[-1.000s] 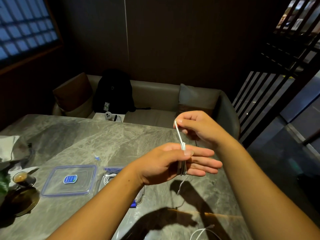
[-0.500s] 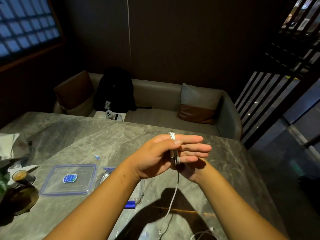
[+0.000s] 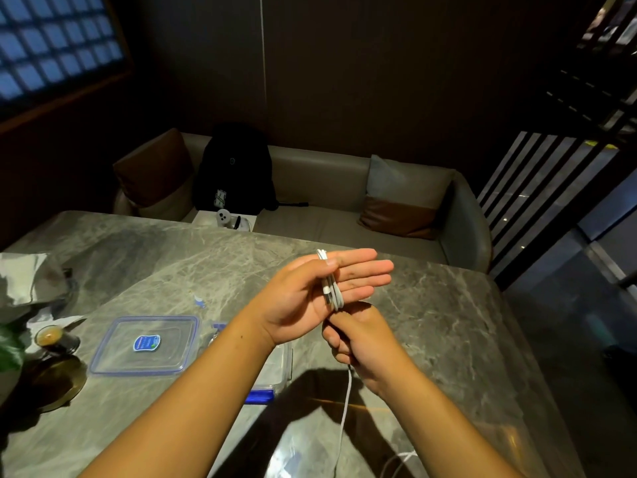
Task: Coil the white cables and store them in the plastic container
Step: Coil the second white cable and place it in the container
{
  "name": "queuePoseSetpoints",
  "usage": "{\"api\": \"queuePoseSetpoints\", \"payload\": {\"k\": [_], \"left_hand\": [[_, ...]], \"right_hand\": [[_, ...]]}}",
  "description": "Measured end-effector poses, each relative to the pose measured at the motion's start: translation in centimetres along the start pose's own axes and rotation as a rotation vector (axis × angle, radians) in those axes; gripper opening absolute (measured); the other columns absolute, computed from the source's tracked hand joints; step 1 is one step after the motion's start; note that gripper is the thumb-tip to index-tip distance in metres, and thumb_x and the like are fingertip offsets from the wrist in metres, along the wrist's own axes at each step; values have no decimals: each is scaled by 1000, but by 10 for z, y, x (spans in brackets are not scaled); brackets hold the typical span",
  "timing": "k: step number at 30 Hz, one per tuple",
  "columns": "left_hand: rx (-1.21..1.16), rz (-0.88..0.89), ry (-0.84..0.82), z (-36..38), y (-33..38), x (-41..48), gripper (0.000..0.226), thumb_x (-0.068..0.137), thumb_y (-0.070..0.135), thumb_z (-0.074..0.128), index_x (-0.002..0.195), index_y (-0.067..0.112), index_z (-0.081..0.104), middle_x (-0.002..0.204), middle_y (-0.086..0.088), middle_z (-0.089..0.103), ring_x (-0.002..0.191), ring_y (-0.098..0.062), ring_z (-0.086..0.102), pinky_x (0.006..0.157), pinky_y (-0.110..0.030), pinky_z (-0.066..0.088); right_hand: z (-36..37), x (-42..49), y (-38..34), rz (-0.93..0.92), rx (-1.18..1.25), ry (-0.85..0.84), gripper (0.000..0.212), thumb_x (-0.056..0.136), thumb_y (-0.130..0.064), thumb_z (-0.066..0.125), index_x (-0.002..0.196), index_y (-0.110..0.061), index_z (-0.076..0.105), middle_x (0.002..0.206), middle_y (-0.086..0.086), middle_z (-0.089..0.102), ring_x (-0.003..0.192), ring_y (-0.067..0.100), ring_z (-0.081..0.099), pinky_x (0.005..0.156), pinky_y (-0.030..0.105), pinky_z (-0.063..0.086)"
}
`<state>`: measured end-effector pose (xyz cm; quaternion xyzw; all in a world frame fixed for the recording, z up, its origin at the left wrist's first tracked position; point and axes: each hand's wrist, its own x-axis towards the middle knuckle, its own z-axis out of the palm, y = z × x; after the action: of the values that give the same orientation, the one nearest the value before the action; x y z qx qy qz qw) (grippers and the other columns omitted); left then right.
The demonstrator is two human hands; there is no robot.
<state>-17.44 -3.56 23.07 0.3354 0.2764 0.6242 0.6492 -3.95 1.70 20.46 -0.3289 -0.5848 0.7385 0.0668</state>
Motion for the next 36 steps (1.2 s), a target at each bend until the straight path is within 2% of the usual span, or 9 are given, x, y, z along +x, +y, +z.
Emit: {"api": "queuePoseSetpoints", "payload": {"k": [10,15,20,24,26,28,32,36], "left_hand": [[6,22,54,-20,2,1,43,102,11,30,138,-8,45,138,-29,54,131,-40,52,111,-44,41],[62,-26,68,-25,-2,-2,43,103,13,32,139,-7,44,138,-27,55,130,-39,54,109,-42,44],[108,-50,27,-25,-4,-1,46,102,15,34,142,-7,41,140,-27,53,132,-39,51,112,-43,41],[81,-69,13,-25,-1,0,46,102,15,35,142,-7,41,140,-28,53,132,-39,51,112,-44,41],[68,-81,12,-27,-1,-2,45,103,14,34,141,-8,42,139,-28,53,132,-39,51,111,-43,42],[45,-93,23,-28,-4,-5,43,103,11,34,139,-8,45,138,-29,54,131,-38,53,109,-41,44],[23,-115,41,-27,-11,-7,41,103,8,32,137,-9,47,135,-30,56,127,-40,56,110,-45,43],[36,-165,-30,-21,-19,-6,45,103,12,32,143,-9,39,142,-33,48,135,-44,46,116,-49,34]], "right_hand": [[19,-28,7,-100,-93,146,26,100,-14,48,89,-6,71,53,1,54,39,7,37,38,19,30],[13,-45,-4,-170,-213,131,21,99,-15,55,88,-12,73,53,-1,56,38,1,38,41,11,29],[2,-60,-29,-224,-328,100,15,95,-14,63,86,-6,72,57,4,61,41,-1,45,46,8,34],[-9,-73,-51,-249,-273,59,10,91,-6,65,89,1,72,54,5,57,37,-1,41,41,8,32],[-14,-79,-61,-261,-231,44,17,81,-22,75,85,-5,74,52,2,56,38,3,38,39,11,29],[-20,-84,-69,-276,-168,53,28,68,-35,76,83,-12,77,50,1,52,42,9,33,39,15,24],[-26,-82,-77,-336,-78,98,13,76,-18,75,80,-5,73,48,3,43,44,13,24,44,27,12],[-30,-72,-84,-410,-141,210,17,85,-16,63,81,-3,73,50,4,45,46,15,28,44,26,16]]}}
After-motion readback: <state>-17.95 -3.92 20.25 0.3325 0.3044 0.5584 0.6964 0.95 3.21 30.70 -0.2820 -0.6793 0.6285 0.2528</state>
